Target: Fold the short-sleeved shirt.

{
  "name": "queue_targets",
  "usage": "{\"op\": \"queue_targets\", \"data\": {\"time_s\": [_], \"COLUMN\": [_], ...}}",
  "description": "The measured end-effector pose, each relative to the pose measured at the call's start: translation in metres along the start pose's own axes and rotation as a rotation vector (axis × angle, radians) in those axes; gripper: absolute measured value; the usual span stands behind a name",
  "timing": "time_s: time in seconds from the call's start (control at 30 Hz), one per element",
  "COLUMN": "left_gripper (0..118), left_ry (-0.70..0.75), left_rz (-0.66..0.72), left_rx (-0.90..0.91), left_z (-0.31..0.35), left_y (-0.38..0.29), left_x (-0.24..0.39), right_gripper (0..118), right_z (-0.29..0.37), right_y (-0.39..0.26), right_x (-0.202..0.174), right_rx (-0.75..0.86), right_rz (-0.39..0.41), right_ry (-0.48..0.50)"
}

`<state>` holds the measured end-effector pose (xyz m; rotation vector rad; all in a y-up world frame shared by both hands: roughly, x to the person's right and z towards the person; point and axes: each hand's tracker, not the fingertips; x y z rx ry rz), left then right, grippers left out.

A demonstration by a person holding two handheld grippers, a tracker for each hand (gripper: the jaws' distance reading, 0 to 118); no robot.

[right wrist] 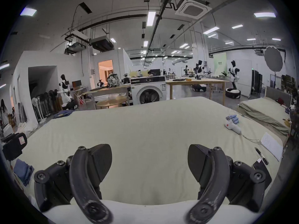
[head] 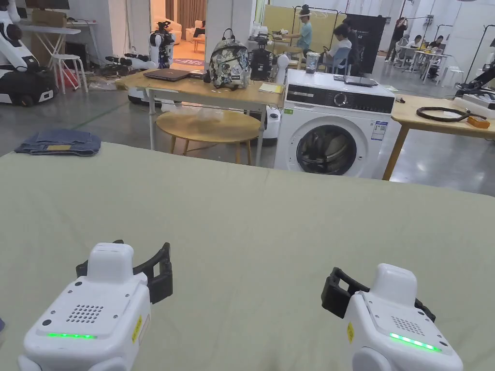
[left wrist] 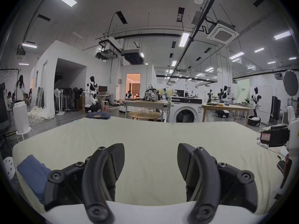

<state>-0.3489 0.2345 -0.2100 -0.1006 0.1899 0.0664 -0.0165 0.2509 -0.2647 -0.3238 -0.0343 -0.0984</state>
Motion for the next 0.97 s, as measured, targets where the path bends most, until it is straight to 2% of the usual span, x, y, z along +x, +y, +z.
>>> {"op": "queue_targets", "data": {"time_s": [0.27, 0.63, 0.87, 0.97], "left_gripper": [67, 67, 67, 67], "left_ry": [0.034, 0.019, 0.016, 0.004], "left_rz": [-0.081, -0.067, -0.062, -0.056], "left_rx": [0.024, 0.0, -0.011, -0.012], "left_z": [0.0, -0.005, -0.006, -0.007], "left_y": [0.004, 0.005, 0.004, 0.004], "left_x": [0.005, 0.004, 0.004, 0.004], "right_gripper": [98, 98, 98, 98], "right_z": [-0.001, -0.006, -0.009, -0.009], "right_y": [-0.001, -0.003, -0.004, 0.0], "right_x": [0.0, -0.001, 0.005, 0.011], "right_rx": [0.022, -0.005, -0.027, -0.07], "right_rz": [0.031, 0.064, 0.046, -0.001], "right_ry": [-0.018, -0.005, 0.002, 0.06]}}
